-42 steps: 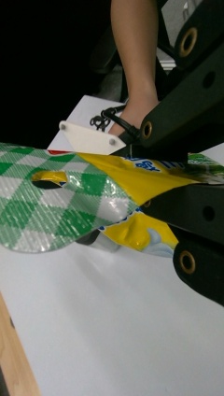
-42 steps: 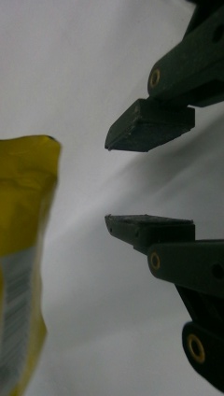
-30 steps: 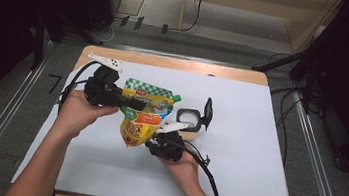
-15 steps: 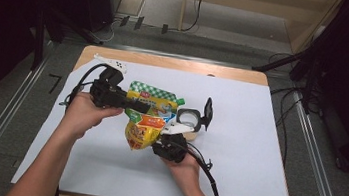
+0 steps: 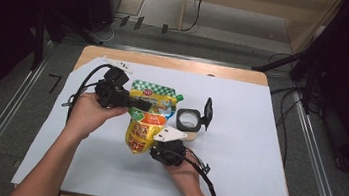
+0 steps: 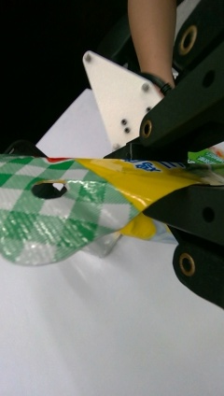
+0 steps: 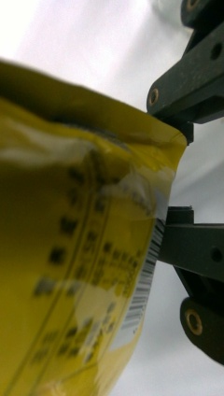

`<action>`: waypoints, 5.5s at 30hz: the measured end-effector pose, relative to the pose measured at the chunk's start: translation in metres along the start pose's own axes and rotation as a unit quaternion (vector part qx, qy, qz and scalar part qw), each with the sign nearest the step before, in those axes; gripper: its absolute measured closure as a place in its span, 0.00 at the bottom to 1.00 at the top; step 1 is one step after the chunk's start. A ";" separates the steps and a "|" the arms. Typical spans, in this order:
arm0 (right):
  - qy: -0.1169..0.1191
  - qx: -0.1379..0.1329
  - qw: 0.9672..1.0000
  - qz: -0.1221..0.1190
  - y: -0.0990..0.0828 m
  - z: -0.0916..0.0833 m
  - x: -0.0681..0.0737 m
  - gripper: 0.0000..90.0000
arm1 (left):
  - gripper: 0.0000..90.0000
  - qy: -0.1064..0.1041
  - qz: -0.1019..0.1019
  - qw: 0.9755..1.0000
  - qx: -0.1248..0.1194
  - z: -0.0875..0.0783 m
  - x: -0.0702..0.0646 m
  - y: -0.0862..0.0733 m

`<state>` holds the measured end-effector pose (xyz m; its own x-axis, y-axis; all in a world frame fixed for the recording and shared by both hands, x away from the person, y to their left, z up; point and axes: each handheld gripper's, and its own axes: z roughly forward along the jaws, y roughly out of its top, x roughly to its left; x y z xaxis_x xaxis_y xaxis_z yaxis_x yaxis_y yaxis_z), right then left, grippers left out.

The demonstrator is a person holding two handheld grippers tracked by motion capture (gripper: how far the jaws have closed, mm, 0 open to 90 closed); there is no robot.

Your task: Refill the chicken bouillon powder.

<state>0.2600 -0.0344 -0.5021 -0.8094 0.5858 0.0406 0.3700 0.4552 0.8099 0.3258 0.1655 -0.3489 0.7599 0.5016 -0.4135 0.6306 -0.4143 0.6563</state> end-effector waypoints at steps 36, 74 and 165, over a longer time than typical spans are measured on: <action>0.058 -0.009 0.998 -0.031 0.019 -0.018 0.028 0.66 | 0.83 0.033 -0.006 0.999 0.028 0.047 -0.010 0.001; 0.098 -0.001 0.995 0.031 0.020 -0.020 0.018 0.67 | 0.80 0.001 -0.047 0.996 0.081 0.069 0.008 0.014; 0.108 -0.001 0.991 0.074 0.030 -0.022 0.009 0.72 | 0.72 0.021 -0.117 0.989 0.086 0.064 0.014 0.021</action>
<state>0.2539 -0.0309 -0.4647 -0.8249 0.4890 0.2834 0.4917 0.3736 0.7865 0.3599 0.1151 -0.3819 0.5852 0.6280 -0.5130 0.8086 -0.4042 0.4276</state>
